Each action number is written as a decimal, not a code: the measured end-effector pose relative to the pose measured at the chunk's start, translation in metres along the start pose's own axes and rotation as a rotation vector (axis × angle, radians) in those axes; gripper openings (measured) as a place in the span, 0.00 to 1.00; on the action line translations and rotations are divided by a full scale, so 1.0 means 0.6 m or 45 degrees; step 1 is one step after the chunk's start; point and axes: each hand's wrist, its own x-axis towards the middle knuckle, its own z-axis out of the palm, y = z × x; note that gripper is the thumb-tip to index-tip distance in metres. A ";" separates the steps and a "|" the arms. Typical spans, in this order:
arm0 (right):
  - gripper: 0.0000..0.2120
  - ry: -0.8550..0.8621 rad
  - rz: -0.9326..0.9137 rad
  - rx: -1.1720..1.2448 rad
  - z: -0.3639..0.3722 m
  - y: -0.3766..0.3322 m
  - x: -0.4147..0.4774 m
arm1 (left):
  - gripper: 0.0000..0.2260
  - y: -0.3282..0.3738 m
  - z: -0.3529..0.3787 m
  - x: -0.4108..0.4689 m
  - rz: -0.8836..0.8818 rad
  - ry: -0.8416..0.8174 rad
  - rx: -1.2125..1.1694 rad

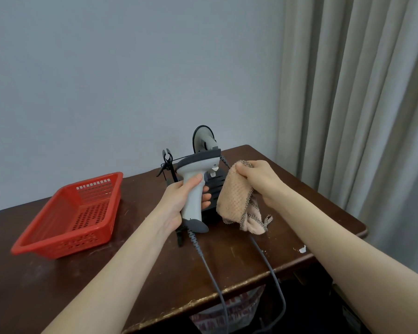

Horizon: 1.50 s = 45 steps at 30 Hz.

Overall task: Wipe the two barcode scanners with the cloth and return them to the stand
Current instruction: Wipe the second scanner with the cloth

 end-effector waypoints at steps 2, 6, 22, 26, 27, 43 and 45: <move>0.12 0.067 0.045 0.157 -0.002 -0.002 0.003 | 0.11 0.001 -0.002 -0.001 -0.025 -0.011 -0.014; 0.07 -0.023 0.374 0.826 -0.001 -0.010 -0.006 | 0.13 0.001 -0.010 -0.006 -0.084 -0.087 -0.074; 0.06 -0.018 -0.292 0.418 0.071 -0.042 -0.008 | 0.24 -0.011 -0.002 -0.003 -0.140 -0.232 -0.434; 0.06 0.064 -0.251 0.410 0.071 -0.050 0.005 | 0.25 -0.008 -0.003 -0.005 -0.143 -0.245 -0.424; 0.06 0.076 -0.213 0.421 0.068 -0.050 0.010 | 0.25 -0.008 -0.002 -0.006 -0.143 -0.256 -0.414; 0.11 -0.131 -0.024 0.281 0.050 -0.070 0.018 | 0.29 -0.005 0.007 -0.007 -0.058 -0.213 -0.088; 0.11 -0.106 -0.051 0.328 0.049 -0.067 0.021 | 0.28 -0.007 0.008 -0.008 -0.073 -0.211 -0.142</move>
